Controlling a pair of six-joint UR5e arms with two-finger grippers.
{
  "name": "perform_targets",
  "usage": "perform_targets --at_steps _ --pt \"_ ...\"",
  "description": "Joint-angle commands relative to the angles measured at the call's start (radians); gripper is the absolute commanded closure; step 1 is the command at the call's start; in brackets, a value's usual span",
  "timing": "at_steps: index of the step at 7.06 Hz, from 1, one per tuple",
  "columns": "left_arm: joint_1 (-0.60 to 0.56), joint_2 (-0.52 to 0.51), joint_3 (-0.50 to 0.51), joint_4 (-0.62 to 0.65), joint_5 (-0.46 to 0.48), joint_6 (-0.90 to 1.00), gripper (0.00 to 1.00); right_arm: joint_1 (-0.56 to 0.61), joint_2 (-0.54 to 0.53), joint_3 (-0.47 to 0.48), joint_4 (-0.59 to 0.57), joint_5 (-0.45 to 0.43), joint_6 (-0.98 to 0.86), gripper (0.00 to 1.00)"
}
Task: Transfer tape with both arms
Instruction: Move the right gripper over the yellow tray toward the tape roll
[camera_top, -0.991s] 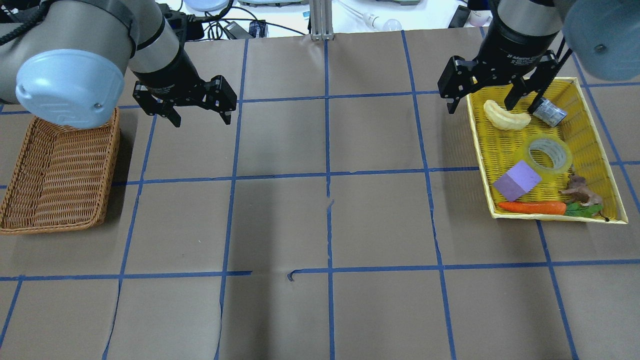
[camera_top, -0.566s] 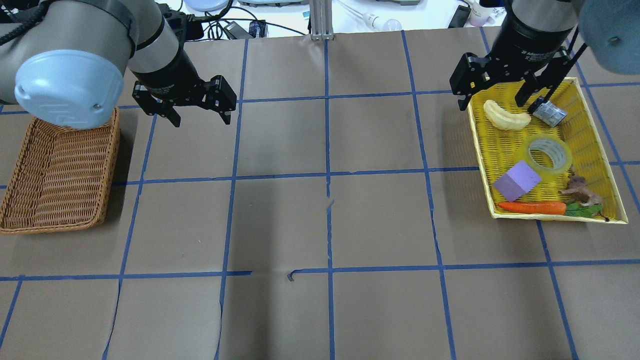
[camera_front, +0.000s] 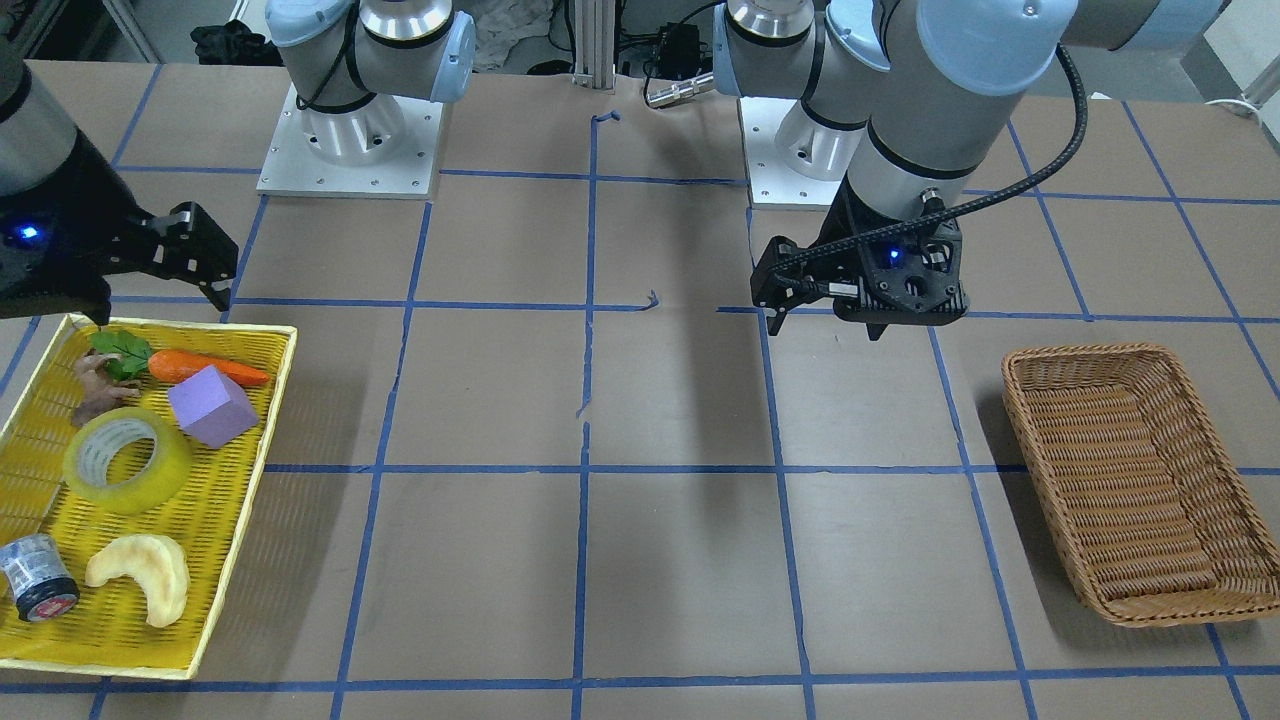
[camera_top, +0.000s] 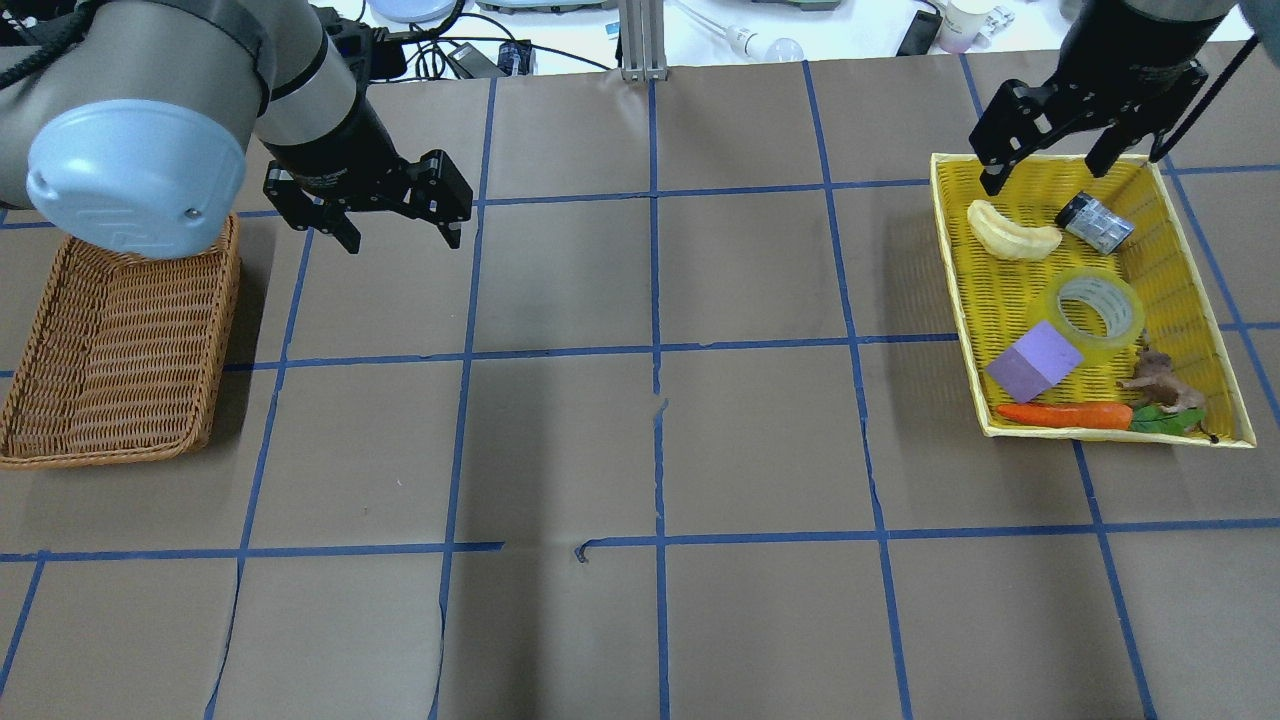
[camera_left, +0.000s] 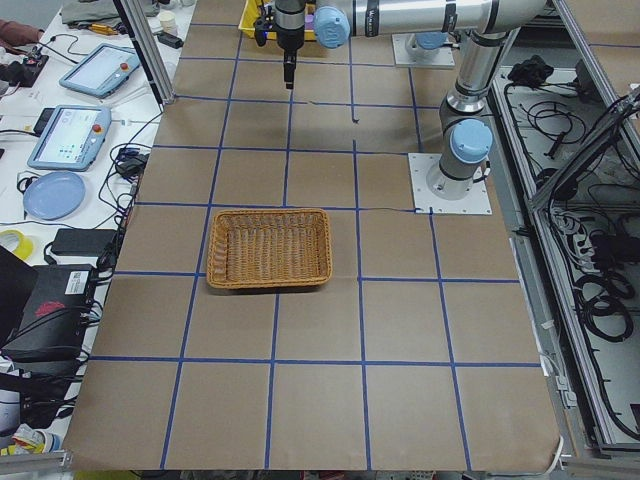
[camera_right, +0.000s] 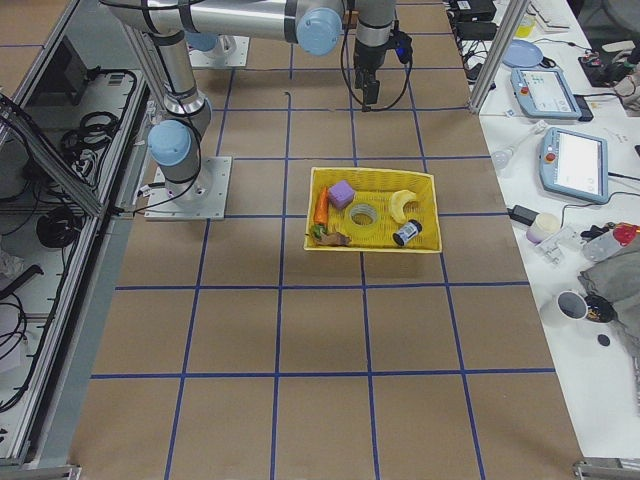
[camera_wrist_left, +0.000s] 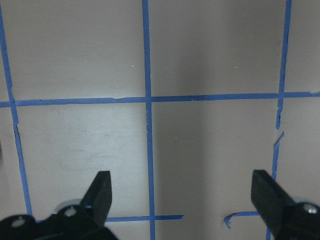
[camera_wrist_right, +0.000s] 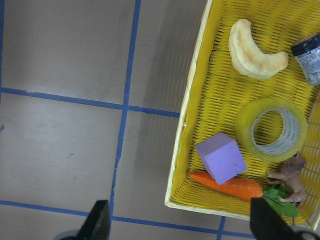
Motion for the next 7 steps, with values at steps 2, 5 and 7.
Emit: perform_targets --at_steps 2,5,7 --pt "0.000 -0.001 0.000 0.000 0.000 0.000 0.00 -0.172 0.102 0.022 -0.046 -0.002 -0.239 0.00" --pt "0.000 -0.003 -0.002 0.002 0.000 0.000 0.00 -0.245 0.231 0.122 -0.265 -0.007 -0.419 0.00" --pt "0.000 -0.004 -0.002 0.002 0.000 0.000 0.00 -0.262 0.303 0.162 -0.469 -0.008 -0.598 0.00"
